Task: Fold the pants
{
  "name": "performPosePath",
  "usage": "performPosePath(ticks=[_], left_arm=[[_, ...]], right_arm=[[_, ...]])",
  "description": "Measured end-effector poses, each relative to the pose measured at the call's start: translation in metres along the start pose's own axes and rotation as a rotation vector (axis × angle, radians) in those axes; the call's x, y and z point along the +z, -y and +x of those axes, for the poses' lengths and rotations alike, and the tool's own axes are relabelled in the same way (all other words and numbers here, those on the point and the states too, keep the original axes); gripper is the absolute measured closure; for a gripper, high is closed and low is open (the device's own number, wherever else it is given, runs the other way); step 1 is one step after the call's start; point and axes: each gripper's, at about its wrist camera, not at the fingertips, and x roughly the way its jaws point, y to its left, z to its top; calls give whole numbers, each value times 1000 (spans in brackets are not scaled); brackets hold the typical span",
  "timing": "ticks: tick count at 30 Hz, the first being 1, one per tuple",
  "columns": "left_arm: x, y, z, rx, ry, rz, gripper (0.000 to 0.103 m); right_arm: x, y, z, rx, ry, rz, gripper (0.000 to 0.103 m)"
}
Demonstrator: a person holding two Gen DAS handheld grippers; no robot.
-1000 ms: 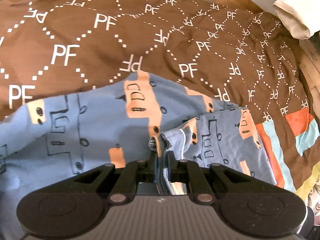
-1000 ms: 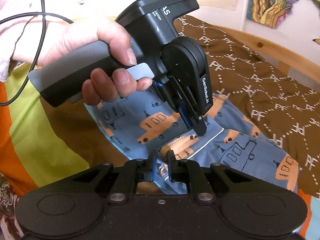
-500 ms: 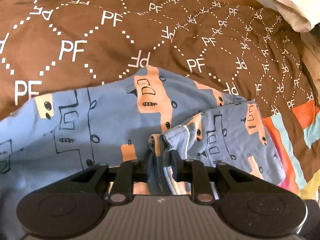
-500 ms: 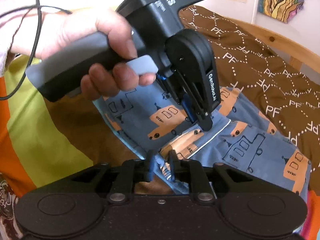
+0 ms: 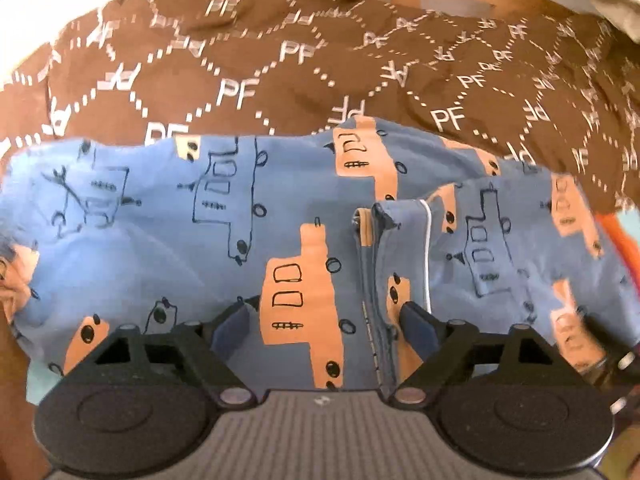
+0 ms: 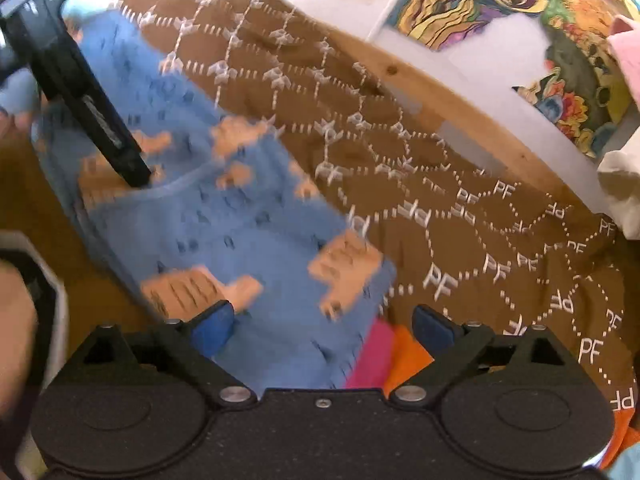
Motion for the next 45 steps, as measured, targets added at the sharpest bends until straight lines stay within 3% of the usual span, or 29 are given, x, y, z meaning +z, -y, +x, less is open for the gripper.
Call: performPosePath(ticks=[3,7,10,15,20,27,30,34,36,39,42,45], left_arm=[[3,1,1,16,-12,32,9],[19,-9,-4,-16,-34,-40,10],[30,-15,-8,0,21,-58,10],[46,-17,10,-34,10,-136,10],[43,-17,27,2,-16,-141,6],[46,-30,16,-37,-44,-217,6],[41,-38,5,-40,-71,-261,5],[23,-49,-20,-36,-65,-299,5],[11,-57,-30,-22,-58,-334,5],[-2,-71,-41,-34,-48,-383,5],[-6,-75,-49,-38,-39,-368,5],[-6,-74,-55,-27,-22,-347,4]], right_arm=[[0,16,1,-70,-33,-18,1],[10,33,4,-143,-25,7,1],[24,37,18,-129,13,15,1],[40,33,57,-147,61,-56,1],[37,41,94,-153,0,-94,1],[46,41,72,-184,19,-9,1],[54,36,54,-124,69,26,1],[63,22,42,57,160,16,1],[65,12,43,96,182,-20,1],[70,-4,50,149,180,-58,1],[74,-17,58,204,172,-71,1],[74,-36,74,232,105,-164,1]])
